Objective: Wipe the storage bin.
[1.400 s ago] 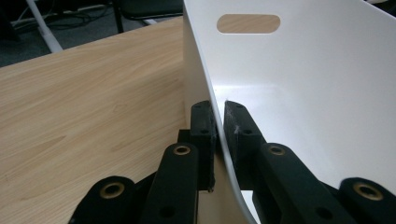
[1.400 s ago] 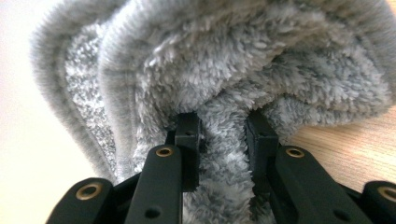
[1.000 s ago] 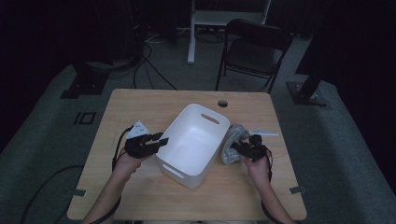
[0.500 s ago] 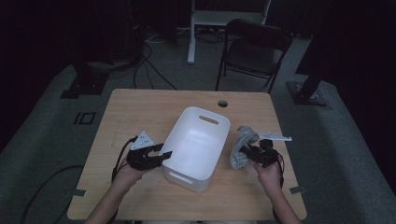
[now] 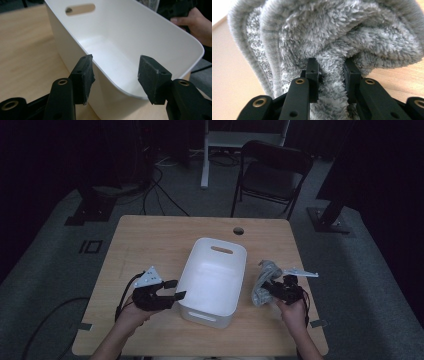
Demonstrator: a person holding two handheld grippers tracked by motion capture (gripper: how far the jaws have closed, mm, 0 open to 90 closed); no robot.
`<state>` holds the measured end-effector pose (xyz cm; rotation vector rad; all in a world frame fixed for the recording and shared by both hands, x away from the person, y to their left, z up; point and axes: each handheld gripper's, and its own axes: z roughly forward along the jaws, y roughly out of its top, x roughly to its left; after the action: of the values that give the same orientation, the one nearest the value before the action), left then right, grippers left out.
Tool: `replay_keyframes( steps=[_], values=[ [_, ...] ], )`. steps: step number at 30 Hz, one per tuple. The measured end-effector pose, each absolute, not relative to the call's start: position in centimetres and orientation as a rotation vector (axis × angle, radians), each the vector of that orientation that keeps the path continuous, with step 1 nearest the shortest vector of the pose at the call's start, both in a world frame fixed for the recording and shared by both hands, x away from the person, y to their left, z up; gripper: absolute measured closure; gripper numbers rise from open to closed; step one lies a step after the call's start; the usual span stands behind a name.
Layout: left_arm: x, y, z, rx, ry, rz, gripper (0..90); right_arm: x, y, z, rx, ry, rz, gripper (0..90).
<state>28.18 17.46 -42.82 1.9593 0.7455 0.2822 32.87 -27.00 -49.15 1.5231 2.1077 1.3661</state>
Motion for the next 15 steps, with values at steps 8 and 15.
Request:
replay_keyframes(
  steps=[8,15],
  values=[
    [30.3,18.2,-41.8,1.900,0.721,0.356,46.0,31.8,-27.7,-48.8,1.501,2.110,1.354,71.7],
    [33.2,18.1,-41.7,1.873,0.697,0.383,46.1,31.8,-28.6,-49.2,1.534,2.081,1.357,71.7]
  ],
)
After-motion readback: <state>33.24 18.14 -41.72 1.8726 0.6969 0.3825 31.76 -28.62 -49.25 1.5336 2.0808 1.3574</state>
